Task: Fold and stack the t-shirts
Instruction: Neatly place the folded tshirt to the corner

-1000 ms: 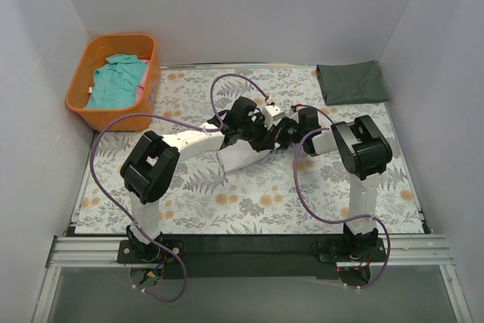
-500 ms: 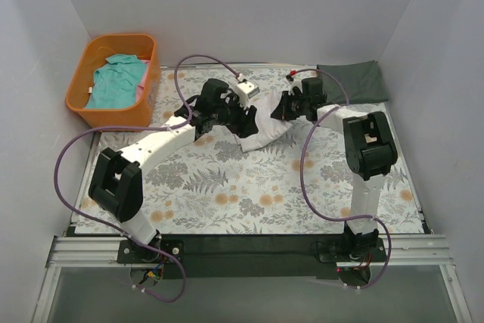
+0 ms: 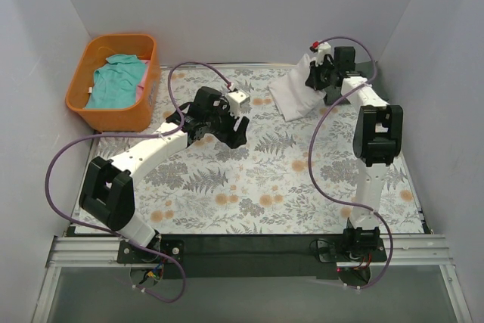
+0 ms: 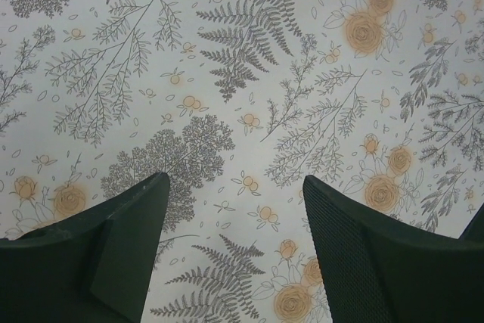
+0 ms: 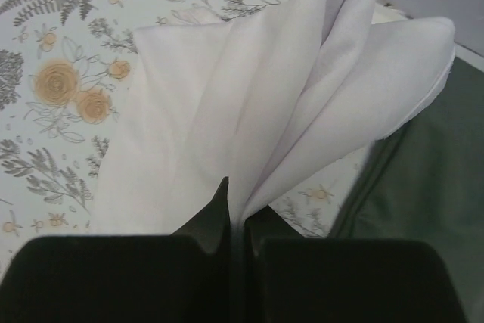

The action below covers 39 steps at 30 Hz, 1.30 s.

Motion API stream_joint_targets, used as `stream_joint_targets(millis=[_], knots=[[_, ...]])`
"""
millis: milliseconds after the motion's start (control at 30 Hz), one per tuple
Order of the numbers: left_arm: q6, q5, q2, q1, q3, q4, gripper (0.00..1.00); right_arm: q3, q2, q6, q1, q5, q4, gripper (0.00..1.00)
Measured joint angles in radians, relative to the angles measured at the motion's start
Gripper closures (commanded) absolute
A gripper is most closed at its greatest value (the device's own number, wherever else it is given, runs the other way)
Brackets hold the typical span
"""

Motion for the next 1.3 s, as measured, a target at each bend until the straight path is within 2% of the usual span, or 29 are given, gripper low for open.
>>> stream_joint_targets(millis=[33, 100, 200, 733, 1300], knots=[[0.004, -0.005, -0.001, 0.000, 0.000, -0.005, 0.32, 0.020, 0.008, -0.016, -0.011, 0.000, -0.011, 0.99], [0.011, -0.015, -0.005, 0.000, -0.001, -0.014, 0.20, 0.061, 0.022, -0.048, -0.036, -0.001, -0.031, 0.99], [0.013, -0.026, -0.008, 0.000, -0.002, -0.023, 0.18, 0.100, 0.033, -0.086, -0.066, -0.006, -0.061, 0.99], [0.036, -0.047, -0.010, 0.000, -0.003, -0.067, 0.15, 0.258, 0.048, -0.166, -0.177, -0.040, -0.111, 0.99], [0.043, -0.045, -0.010, 0.000, -0.003, -0.071, 0.15, 0.292, 0.052, -0.153, -0.237, -0.095, -0.137, 0.99]])
